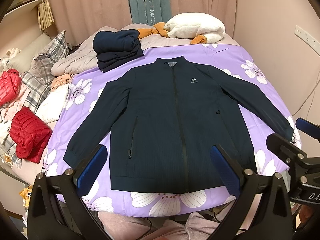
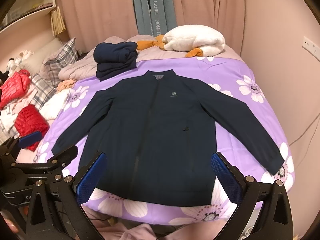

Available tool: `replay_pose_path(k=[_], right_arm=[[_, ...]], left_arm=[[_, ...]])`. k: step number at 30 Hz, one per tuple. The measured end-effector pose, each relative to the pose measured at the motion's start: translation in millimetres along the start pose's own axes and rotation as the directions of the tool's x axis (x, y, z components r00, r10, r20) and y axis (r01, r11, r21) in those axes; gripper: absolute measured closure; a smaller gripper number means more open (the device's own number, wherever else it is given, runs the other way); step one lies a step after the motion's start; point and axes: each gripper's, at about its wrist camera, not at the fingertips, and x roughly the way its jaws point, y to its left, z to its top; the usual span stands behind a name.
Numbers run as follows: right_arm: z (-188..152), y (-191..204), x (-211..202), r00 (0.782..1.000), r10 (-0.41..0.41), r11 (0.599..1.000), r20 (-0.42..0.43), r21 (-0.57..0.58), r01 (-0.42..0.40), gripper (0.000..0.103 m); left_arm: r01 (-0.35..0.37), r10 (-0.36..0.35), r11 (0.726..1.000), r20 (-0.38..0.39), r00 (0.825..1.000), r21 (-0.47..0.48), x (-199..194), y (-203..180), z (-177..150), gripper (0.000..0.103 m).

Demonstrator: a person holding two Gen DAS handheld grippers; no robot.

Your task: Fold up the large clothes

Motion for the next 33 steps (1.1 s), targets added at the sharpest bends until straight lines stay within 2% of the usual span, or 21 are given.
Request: replay_pose_path(k=[33], right_arm=[[-0.1,0.0,1.5,1.000,0.010,1.000,0.000,0.007,-0.010,0.000]], left_arm=[[-0.007,0.007,1.000,-0.005,1.000,0.015,-1.8,-4.3,0.5,0.000]])
